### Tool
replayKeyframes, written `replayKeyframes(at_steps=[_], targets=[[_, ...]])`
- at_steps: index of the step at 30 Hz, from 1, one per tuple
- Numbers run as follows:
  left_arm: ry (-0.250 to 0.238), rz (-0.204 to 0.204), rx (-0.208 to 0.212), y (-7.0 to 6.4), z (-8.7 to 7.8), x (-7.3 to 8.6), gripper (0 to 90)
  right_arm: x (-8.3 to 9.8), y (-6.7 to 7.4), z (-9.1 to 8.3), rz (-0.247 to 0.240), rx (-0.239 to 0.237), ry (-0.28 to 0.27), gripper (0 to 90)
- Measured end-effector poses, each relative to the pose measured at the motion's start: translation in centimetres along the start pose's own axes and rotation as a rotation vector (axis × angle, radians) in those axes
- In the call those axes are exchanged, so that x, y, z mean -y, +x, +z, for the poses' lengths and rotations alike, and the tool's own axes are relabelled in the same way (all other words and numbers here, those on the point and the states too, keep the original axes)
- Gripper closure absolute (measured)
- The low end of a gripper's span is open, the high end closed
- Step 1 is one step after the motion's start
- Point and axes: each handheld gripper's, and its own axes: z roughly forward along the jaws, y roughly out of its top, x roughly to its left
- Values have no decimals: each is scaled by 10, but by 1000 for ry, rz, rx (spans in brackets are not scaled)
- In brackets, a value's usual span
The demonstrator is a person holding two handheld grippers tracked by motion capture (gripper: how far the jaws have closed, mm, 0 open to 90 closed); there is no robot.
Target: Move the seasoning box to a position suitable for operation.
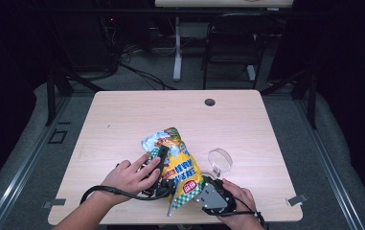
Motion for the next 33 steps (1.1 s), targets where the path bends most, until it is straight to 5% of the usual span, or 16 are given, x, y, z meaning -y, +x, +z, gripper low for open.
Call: replayKeyframes(at_steps=[13, 15, 19, 33], targets=[[-1, 20, -15, 1, 1, -2, 654, 0, 1, 3, 0, -1, 11, 751], [4, -1, -22, 0, 0, -1, 654, 1, 1, 3, -1, -1, 12, 751], [7, 35, -19, 2, 0, -2, 656, 0, 1, 2, -2, 2, 11, 751], [13, 56, -16, 4, -1, -2, 659, 0, 3, 3, 4, 1, 4, 751]])
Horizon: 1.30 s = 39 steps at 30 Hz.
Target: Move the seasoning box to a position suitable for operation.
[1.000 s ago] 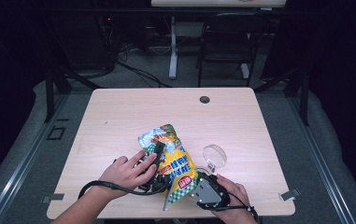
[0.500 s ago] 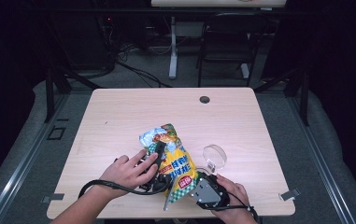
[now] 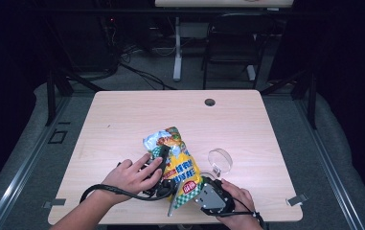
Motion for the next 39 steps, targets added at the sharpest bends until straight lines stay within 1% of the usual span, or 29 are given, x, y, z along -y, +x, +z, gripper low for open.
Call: replayKeyframes(at_steps=[2, 4, 6, 7, 8, 9, 13, 14, 15, 16, 21, 22, 23, 24, 25, 33, 36, 37, 38, 39], targets=[[1, 1, -3, 0, 0, 0, 659, -1, 0, -1, -7, 2, 9, 751], [2, 3, -4, 1, 0, 0, 659, 0, 0, 0, 2, 1, -1, 751], [-4, -1, -10, 0, 0, 0, 660, -1, 0, -1, -7, 3, 8, 751], [-1, 4, -9, 1, 0, 0, 660, 0, 0, -1, -2, 3, 4, 751], [3, 16, -17, 2, -1, 0, 660, 0, 0, 0, 4, 1, -2, 751], [5, 14, -5, 1, -1, 0, 660, 0, 0, 0, 5, 1, -2, 751], [6, 18, -5, 2, -1, 0, 660, 0, 0, 0, 5, -1, 1, 751], [3, -5, -14, 1, -1, 0, 660, 0, 0, -1, 1, 0, 5, 751], [3, -5, -14, 1, -1, 0, 660, 0, 0, -1, 1, 0, 5, 751], [4, 1, -18, 1, -1, 0, 660, 0, 0, -1, 1, 1, 5, 751], [4, 1, -20, 2, -1, 0, 660, 0, 0, 0, 3, 6, 2, 751], [1, 18, -23, 3, -1, -1, 661, 0, 1, 0, 6, 6, -4, 751], [1, 18, -23, 3, -1, -1, 660, 0, 1, 0, 6, 6, -4, 751], [-1, 16, -33, 3, -1, -1, 661, 0, 1, 0, 5, 8, -4, 750], [3, 21, -24, 3, -1, -1, 661, 0, 1, 0, 5, 8, -4, 750], [0, 19, -21, 3, -2, -1, 663, 0, 1, 1, 8, 9, -8, 750], [-1, 25, -25, 4, -3, -1, 666, 0, 1, 1, 6, 6, -3, 749], [9, 41, -24, 4, -3, -1, 666, 0, 1, 1, 6, 6, -3, 749], [9, 46, -22, 5, -3, -2, 669, 0, 1, 2, 10, 7, -3, 749], [-3, 33, -25, 5, -3, -2, 669, 0, 1, 2, 10, 7, -3, 749]])
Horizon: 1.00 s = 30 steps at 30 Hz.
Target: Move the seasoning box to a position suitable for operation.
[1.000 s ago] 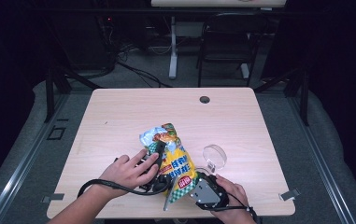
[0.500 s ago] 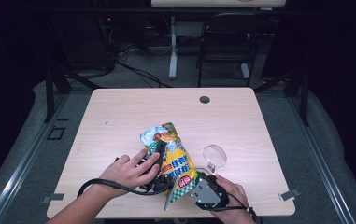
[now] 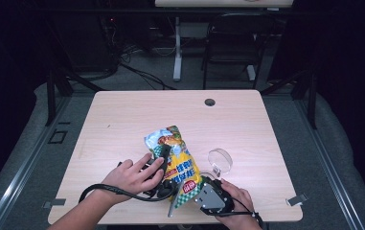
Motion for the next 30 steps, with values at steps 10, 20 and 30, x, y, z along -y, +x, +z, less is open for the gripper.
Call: replayKeyframes(at_steps=[10, 20, 30], targets=[[-4, 12, -3, 2, -2, -2, 715, 0, -1, 1, 11, -12, 2, 750], [-2, 23, 6, 1, -4, -1, 747, 0, -1, 1, 1, -1, 3, 751], [-2, 54, -19, 3, -7, -1, 750, -1, 0, 0, -16, 12, 4, 752]])
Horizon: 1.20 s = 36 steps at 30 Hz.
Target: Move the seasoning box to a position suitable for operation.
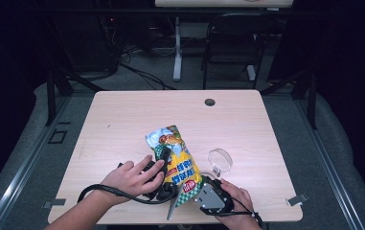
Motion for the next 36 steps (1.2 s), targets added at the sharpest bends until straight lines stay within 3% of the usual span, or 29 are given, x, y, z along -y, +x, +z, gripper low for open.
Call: replayKeyframes(at_steps=[16, 36], targets=[[9, -1, -9, 1, -2, -2, 765, 0, 0, 0, 18, 3, -13, 752], [8, 15, -23, 5, -4, -1, 792, -1, 1, -1, 0, 17, -22, 752]])
